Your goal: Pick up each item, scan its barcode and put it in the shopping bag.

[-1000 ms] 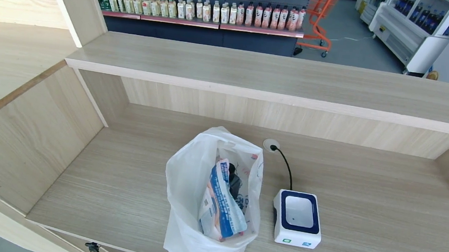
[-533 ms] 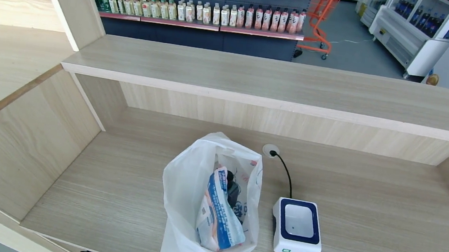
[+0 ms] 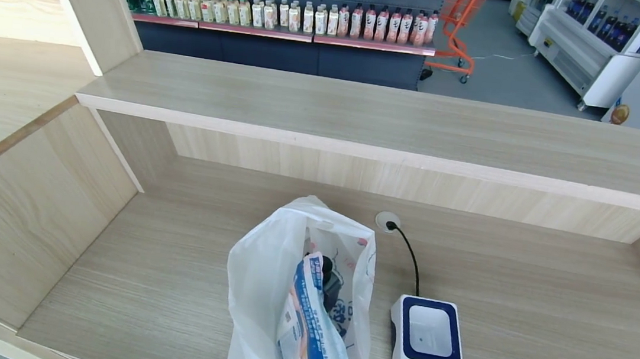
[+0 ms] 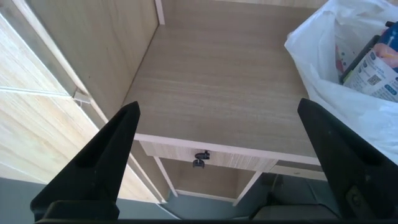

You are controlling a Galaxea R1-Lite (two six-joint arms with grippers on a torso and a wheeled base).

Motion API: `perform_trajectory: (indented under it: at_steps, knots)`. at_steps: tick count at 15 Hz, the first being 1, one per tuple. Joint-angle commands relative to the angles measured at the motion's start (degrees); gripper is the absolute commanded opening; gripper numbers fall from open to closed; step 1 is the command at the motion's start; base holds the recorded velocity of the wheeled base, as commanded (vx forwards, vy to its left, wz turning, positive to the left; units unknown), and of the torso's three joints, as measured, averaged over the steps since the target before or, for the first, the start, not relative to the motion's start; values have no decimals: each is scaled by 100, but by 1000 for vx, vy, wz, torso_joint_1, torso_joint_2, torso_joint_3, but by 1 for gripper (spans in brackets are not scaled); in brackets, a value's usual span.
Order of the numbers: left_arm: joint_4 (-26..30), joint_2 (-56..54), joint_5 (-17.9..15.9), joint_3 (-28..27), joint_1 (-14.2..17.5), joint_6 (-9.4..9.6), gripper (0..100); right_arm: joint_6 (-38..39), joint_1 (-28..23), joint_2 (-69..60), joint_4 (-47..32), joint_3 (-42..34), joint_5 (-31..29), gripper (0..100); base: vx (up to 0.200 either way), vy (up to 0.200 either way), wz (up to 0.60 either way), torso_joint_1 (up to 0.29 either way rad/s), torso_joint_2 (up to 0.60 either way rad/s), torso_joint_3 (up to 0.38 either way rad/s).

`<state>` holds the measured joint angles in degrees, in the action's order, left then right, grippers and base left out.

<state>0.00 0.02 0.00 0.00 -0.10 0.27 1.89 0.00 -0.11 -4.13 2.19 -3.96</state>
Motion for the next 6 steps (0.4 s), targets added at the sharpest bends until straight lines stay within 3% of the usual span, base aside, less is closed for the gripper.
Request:
perform_trajectory:
  at_steps: [1, 6]
  knots:
    - [0, -2, 0, 0, 1, 0, 100, -4, 0, 11, 0, 0, 1, 0, 0, 0, 0, 0, 0, 0]
    - [0, -2, 0, 0, 1, 0, 100, 4, 0, 11, 0, 0, -8, 0, 0, 0, 0, 0, 0, 0]
